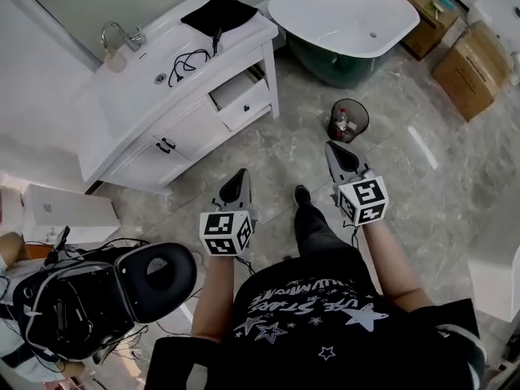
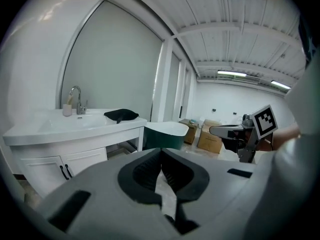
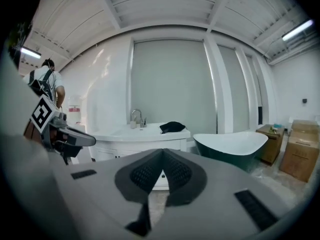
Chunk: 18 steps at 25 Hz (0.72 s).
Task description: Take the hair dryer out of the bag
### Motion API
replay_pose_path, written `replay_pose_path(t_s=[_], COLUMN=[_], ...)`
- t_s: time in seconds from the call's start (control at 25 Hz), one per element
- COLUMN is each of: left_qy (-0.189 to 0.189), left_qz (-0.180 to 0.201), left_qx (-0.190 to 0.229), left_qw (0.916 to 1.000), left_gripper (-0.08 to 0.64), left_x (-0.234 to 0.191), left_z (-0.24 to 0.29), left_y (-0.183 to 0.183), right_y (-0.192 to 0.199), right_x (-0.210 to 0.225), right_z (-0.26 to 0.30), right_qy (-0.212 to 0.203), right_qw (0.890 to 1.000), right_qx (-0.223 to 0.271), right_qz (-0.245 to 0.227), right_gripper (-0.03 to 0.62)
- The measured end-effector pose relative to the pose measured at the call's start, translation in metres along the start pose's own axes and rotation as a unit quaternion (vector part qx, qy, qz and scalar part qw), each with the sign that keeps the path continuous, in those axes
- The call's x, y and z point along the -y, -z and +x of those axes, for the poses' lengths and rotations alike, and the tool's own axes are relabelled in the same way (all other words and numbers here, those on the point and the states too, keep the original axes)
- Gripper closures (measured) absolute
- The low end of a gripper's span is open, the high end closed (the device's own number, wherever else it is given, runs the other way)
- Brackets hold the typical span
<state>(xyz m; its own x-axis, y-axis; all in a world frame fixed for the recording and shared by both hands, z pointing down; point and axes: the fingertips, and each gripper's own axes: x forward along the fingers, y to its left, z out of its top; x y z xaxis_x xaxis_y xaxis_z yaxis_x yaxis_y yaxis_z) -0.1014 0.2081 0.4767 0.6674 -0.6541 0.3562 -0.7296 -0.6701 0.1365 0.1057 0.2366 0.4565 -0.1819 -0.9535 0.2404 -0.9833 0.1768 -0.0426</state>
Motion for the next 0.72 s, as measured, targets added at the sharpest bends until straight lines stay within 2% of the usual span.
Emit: replay_pose_path(t_s=[0.32,0.56,0.64,0.72], left_qy=[-0.053,-0.075,-0.081,-0.09], left_qz=[-0.022,-0.029,-0.029,-0.028], left_qx=[0.007,0.002,0.003,0.007], left_qw=[0.9983,0.9968,0.9962,0.9955], left_gripper=[0.549,0.548,0.525,0.523], left_x=[-0.056,-0.081,-0.088,-0.096], left_z=[0.079,0.132,0.148,0.163], left_y=[-0.057,-0.078,-0.086,-0.095], right_y=[-0.035,-0.05,-0.053,-0.057], right_x=[0.054,0.087,0.096,0.104], right_z=[0.115,0.185,0.205,0.224], right_qy=[-0.043,-0.068,-0.079,-0.091], right_qw=[0.999,0.998,0.997,0.996], right_qx=[-0.005,-0.012,-0.017,-0.021], right_qz=[-0.011,-0.016,-0.015,-0.017], right_gripper=[0.586,0.583,0.536,0.533])
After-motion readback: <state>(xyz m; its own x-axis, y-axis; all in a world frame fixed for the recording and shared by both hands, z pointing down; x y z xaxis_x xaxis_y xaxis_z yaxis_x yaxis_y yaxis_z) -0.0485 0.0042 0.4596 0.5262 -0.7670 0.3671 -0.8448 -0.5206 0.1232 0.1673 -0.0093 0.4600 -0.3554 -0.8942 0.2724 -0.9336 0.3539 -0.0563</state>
